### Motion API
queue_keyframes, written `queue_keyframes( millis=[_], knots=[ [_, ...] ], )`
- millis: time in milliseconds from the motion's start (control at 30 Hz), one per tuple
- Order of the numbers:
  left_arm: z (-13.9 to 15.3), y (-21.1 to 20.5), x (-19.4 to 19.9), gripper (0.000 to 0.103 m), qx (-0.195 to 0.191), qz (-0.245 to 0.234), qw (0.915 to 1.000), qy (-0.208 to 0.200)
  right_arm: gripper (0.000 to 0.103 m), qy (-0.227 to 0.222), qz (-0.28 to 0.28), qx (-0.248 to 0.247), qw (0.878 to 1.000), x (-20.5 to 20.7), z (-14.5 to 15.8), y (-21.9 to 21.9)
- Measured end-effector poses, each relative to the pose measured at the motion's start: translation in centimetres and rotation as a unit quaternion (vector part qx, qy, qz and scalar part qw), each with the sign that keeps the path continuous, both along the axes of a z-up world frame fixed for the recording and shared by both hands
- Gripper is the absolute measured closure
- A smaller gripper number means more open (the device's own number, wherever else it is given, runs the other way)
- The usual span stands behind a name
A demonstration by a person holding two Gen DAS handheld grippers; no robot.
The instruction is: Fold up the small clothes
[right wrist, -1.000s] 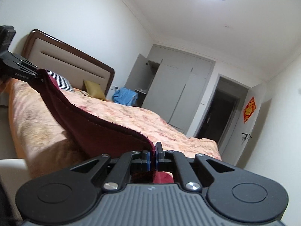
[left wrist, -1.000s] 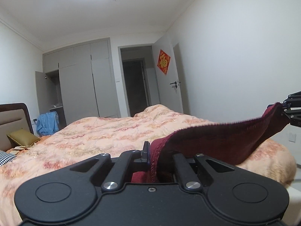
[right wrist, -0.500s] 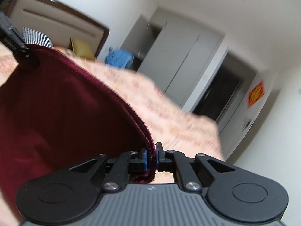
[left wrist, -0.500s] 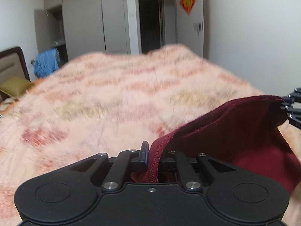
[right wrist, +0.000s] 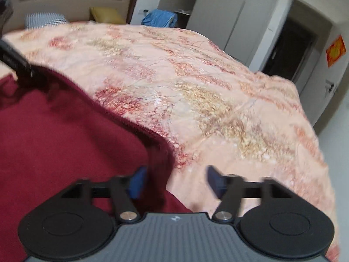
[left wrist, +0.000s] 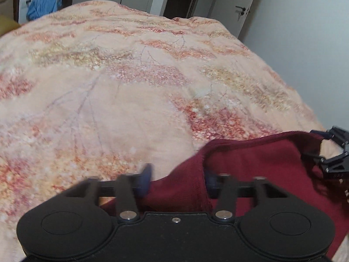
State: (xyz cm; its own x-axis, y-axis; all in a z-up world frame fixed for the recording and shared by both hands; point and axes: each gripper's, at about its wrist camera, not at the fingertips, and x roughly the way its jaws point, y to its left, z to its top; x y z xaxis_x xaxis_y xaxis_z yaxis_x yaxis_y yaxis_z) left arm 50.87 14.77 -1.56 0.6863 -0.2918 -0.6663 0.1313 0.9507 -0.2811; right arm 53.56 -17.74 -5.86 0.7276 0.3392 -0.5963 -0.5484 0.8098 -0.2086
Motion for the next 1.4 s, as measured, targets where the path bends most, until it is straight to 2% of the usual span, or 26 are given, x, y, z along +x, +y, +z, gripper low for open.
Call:
queue_keyframes(
  millis=[33,67,200,300,400,467,567,633,700,767,933,1133,1200,1267,1400],
  knots=[
    [0.0,0.3,-0.2,0.016,-0.011,0.005,0.9999,-0.004,0.011,0.012,-0.004,0.016,1.000,0.4,0.9,-0.6],
    [0.0,0.6,-0.4,0.013,-0.018,0.013,0.9997,-0.010,0.002,0.024,-0.008,0.033,0.999,0.6,1.1,-1.4],
    [0.4,2.2,-1.5,0.006,-0.037,0.058,0.9973,-0.026,0.000,0.046,-0.034,0.092,0.994,0.6,1.8,-4.2],
    [0.9,2.9,-3.1,0.005,-0.050,0.080,0.9945,-0.045,0.000,0.047,-0.014,0.111,0.993,-1.4,2.1,-5.3],
    [0.8,1.9,-5.0,0.003,-0.017,0.088,0.9944,-0.058,0.000,0.028,0.004,0.085,0.996,-4.2,1.5,-5.5],
    [0.1,1.0,-6.0,0.003,0.014,0.089,0.9940,-0.062,0.000,0.002,0.002,0.050,0.999,-6.0,0.7,-5.5],
    [-1.6,0.0,-6.5,0.003,0.067,0.109,0.9906,-0.048,0.000,-0.057,-0.058,-0.002,0.997,-7.5,-1.0,-6.0],
    [-2.9,0.1,-6.4,0.003,0.083,0.124,0.9882,-0.035,0.000,-0.058,-0.104,0.028,0.992,-7.5,-1.5,-7.4],
    [-3.5,0.3,-6.8,0.001,0.073,0.129,0.9878,-0.049,0.000,-0.030,-0.132,0.093,0.986,-7.3,-1.8,-8.9],
    [-3.7,0.4,-6.9,0.001,0.071,0.128,0.9879,-0.052,0.000,-0.015,-0.149,0.124,0.981,-7.3,-2.6,-9.4],
    [-4.0,0.3,-7.0,0.001,0.066,0.128,0.9879,-0.058,0.000,-0.014,-0.155,0.129,0.979,-7.5,-4.0,-9.3],
    [-3.9,0.6,-7.1,0.001,0.061,0.125,0.9886,-0.057,0.000,0.020,-0.153,0.171,0.973,-7.0,-4.4,-10.6],
    [-3.3,0.9,-7.2,0.001,0.053,0.121,0.9899,-0.051,0.000,0.021,-0.156,0.170,0.973,-7.1,-4.2,-10.6],
    [-2.3,1.6,-7.7,0.001,0.031,0.125,0.9906,-0.046,0.000,0.014,-0.155,0.166,0.974,-7.6,-3.4,-10.3],
    [0.2,3.0,-9.7,0.001,-0.015,0.138,0.9889,-0.053,0.000,-0.033,-0.146,0.153,0.977,-10.0,-0.8,-9.6]
  ],
)
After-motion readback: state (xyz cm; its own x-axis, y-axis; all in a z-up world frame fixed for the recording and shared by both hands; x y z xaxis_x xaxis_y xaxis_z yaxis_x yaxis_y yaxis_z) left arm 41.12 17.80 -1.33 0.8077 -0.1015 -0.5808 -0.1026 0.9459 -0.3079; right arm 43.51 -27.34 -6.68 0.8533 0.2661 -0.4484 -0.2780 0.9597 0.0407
